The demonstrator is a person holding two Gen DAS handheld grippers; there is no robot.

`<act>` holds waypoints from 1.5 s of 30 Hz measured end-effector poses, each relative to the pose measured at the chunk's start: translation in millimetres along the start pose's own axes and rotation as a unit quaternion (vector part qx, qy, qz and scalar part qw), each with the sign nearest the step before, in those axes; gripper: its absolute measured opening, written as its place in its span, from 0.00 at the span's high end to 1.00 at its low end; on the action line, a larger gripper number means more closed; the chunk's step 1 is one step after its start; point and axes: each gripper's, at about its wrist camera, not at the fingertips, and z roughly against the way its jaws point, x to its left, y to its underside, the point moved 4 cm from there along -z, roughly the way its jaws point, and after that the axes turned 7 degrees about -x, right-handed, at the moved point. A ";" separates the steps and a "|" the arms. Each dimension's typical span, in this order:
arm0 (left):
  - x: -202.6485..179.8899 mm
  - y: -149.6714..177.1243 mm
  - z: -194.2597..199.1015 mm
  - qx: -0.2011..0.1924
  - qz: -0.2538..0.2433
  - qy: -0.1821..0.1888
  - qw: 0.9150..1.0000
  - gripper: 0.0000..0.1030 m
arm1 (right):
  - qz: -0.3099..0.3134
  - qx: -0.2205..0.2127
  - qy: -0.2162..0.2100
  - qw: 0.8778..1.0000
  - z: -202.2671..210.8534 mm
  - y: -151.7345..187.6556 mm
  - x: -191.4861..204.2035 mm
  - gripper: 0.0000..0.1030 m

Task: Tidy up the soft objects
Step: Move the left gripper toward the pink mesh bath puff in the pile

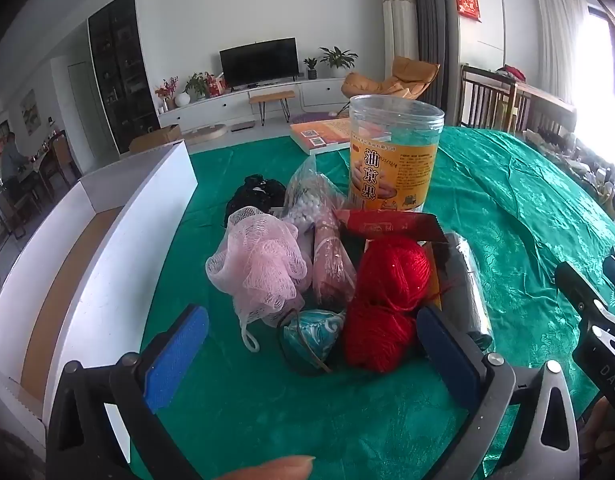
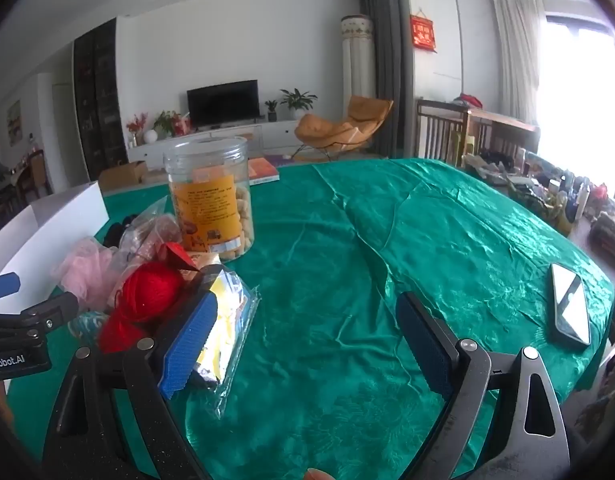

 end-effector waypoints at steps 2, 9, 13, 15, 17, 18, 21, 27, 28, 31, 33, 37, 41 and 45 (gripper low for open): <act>0.0 0.2 1.4 -0.004 -0.003 -0.004 1.000 0.00 | -0.001 0.000 0.000 1.000 -0.3 0.7 -0.3 0.10; 2.7 4.1 -3.9 0.008 -0.009 -0.016 1.000 0.00 | 0.009 0.003 -0.002 1.000 0.8 -2.7 6.0 0.10; 1.9 7.5 -5.9 0.013 -0.017 -0.022 1.000 0.00 | 0.017 0.000 -0.008 1.000 -0.3 0.5 7.6 0.10; 1.3 7.9 -5.7 0.015 -0.019 -0.023 0.999 0.00 | 0.019 0.001 -0.009 1.000 -0.7 0.2 8.0 0.10; 1.0 8.4 -6.9 0.016 -0.020 -0.024 0.999 0.00 | 0.022 0.001 -0.011 1.000 -1.0 0.3 9.4 0.10; 0.8 8.3 -7.0 0.015 -0.020 -0.024 0.999 0.00 | 0.022 0.001 -0.011 1.000 -0.7 0.4 9.7 0.10; 1.0 8.0 -7.5 0.015 -0.019 -0.024 0.999 0.00 | 0.023 0.002 -0.012 1.000 -1.3 0.7 10.2 0.10; 0.5 8.4 -6.3 0.018 -0.022 -0.023 0.999 0.00 | 0.025 0.004 -0.016 1.000 -1.9 1.3 12.1 0.10; 0.4 8.7 -6.4 0.019 -0.022 -0.023 0.999 0.00 | 0.025 0.004 -0.016 1.000 -2.1 1.5 12.3 0.10; -0.3 9.4 -6.9 0.020 -0.024 -0.023 0.999 0.00 | 0.025 0.004 -0.016 1.000 -2.2 1.9 12.5 0.10; -0.3 10.1 -7.8 0.021 -0.026 -0.024 0.999 0.00 | 0.025 0.004 -0.016 1.000 -2.3 2.0 12.5 0.10; 2.9 14.1 -12.2 0.028 -0.022 -0.023 0.999 0.00 | 0.028 0.009 -0.018 0.999 -4.1 3.7 13.6 0.10; 4.5 19.7 -17.1 0.042 -0.023 -0.024 0.999 0.00 | 0.032 0.010 -0.021 0.999 -4.5 4.8 14.8 0.10; 4.9 24.9 -17.7 0.045 -0.025 -0.026 0.998 0.00 | 0.031 0.012 -0.025 0.999 -4.8 5.5 14.4 0.10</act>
